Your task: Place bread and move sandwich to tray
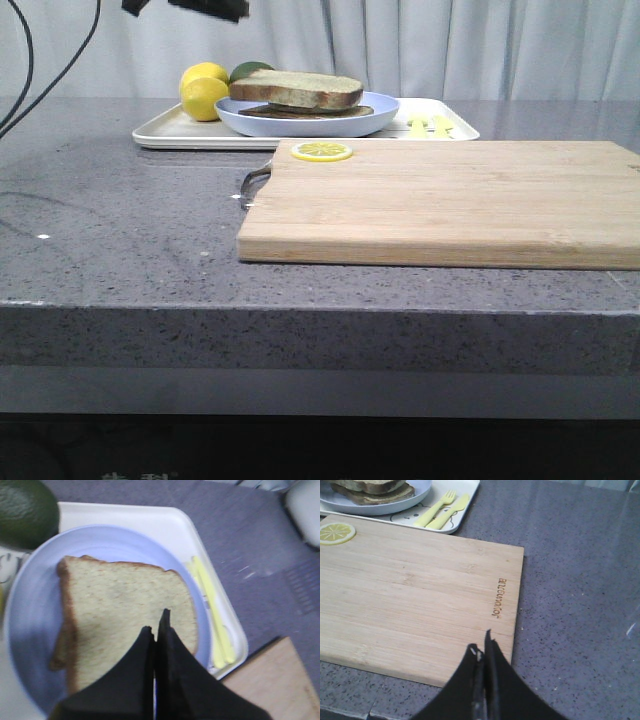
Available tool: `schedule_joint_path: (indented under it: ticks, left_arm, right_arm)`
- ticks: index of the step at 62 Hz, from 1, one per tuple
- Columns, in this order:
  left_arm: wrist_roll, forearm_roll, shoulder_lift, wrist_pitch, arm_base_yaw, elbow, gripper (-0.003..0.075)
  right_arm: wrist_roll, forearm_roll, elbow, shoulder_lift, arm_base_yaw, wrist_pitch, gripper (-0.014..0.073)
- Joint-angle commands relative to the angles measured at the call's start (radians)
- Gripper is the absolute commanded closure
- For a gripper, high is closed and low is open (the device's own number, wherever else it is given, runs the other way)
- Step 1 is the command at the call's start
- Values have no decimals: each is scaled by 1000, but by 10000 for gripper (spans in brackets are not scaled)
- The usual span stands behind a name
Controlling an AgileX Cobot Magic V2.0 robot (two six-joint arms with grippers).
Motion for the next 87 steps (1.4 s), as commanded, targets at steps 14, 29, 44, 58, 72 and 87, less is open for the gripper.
schedule_joint_path:
  ticks: [14,29,44,58,72,87]
  left_arm:
    - [-101,-236,-184,16,-25,-120,738]
    - [-101,-27,-332,16,-137,-118,738]
    - [-120,357,-507,16,-265,84,738]
    - [-120,692,-736,16,-358,593,738]
    - [-174,883,-936,8,-332,956,738]
    - [-219,1011,-1175,-63,-212,1258,738]
  right_arm:
    - [-3,0,-28,3,-5,-92,704]
    - [-3,0,-28,3,-5,-92,704]
    - [-3,0,-28,3,-5,-92,704]
    - [-3,0,-28,3,-5,-91,704]
    - [-3,0,-28,3,-5,-91,704]
    - [-3,0,-28,3,-5,-91,704]
